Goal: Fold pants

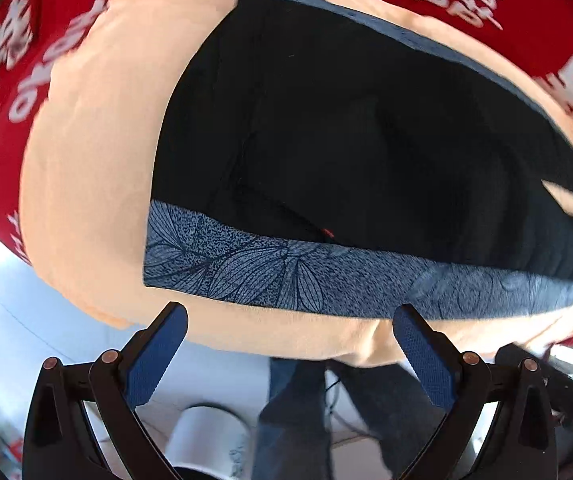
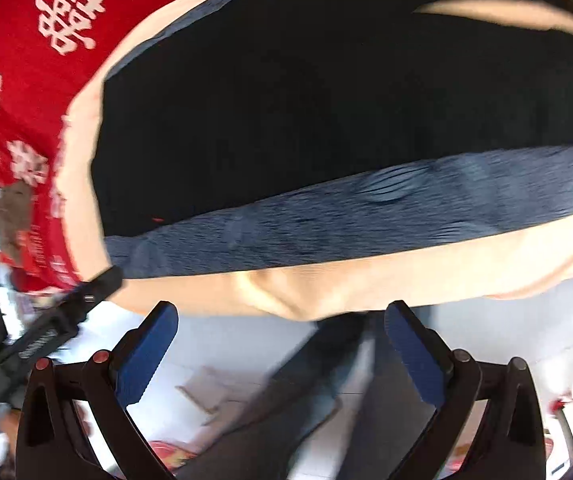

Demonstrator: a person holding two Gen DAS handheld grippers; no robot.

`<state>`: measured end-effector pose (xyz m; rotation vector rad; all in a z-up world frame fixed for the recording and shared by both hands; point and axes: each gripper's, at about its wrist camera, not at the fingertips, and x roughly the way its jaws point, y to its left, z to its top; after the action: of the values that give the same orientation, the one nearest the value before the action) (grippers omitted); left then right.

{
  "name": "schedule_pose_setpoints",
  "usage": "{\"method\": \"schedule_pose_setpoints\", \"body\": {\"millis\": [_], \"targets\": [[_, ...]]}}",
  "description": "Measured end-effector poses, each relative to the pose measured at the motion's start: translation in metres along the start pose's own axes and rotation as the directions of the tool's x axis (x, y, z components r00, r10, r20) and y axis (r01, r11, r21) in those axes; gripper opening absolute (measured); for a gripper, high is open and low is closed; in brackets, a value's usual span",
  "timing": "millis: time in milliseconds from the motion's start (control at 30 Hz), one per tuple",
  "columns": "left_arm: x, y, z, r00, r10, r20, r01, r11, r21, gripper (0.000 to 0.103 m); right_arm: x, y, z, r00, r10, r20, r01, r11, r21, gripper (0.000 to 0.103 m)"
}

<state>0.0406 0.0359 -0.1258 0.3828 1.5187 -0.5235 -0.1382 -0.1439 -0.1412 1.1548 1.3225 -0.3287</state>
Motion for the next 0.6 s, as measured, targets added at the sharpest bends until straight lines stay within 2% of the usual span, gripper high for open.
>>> {"method": "schedule_pose_setpoints", "body": {"millis": [67,167,200,267,367,467,533,567,600], "targets": [[0.004,0.009,-0.002,0.999,-0.035,0.024,0.035,0.999,-0.031,0.103,0.017,-0.001,-0.002,0.993,0.114,0.002,-0.114,0.993,0.017,0.103],[0.014,0.023,-0.005,0.995,-0.090,0.049,0.094,0.993,-0.077,0.103,0.045,-0.004,-0.003,0.978,0.208,-0.019,-0.208,0.977,0.039,0.096],[0.018,0.029,-0.007,0.991,-0.119,0.055,0.124,0.987,-0.098,0.103,0.052,-0.006,-0.003,0.974,0.224,-0.025,-0.222,0.974,0.048,0.086],[0.025,0.037,-0.011,0.984,-0.169,0.058,0.175,0.976,-0.133,0.103,0.070,-0.014,-0.004,0.964,0.262,-0.038,-0.258,0.963,0.081,0.076],[0.035,0.048,-0.016,0.972,-0.230,0.057,0.236,0.955,-0.181,0.103,0.087,-0.024,-0.002,0.941,0.338,-0.013,-0.334,0.934,0.127,0.071],[0.043,0.047,-0.019,0.971,-0.232,0.061,0.239,0.955,-0.174,0.103,0.091,-0.027,0.005,0.914,0.403,0.035,-0.404,0.902,0.154,0.067],[0.046,0.046,-0.020,0.969,-0.242,0.056,0.248,0.953,-0.175,0.103,0.092,-0.027,0.012,0.892,0.449,0.056,-0.451,0.871,0.195,0.054],[0.049,0.046,-0.020,0.966,-0.253,0.052,0.258,0.949,-0.183,0.103,0.093,-0.026,0.016,0.873,0.483,0.065,-0.485,0.849,0.209,0.031],[0.051,0.048,-0.020,0.964,-0.263,0.049,0.268,0.945,-0.190,0.103,0.092,-0.024,0.019,0.864,0.499,0.071,-0.502,0.839,0.209,0.014]]}}
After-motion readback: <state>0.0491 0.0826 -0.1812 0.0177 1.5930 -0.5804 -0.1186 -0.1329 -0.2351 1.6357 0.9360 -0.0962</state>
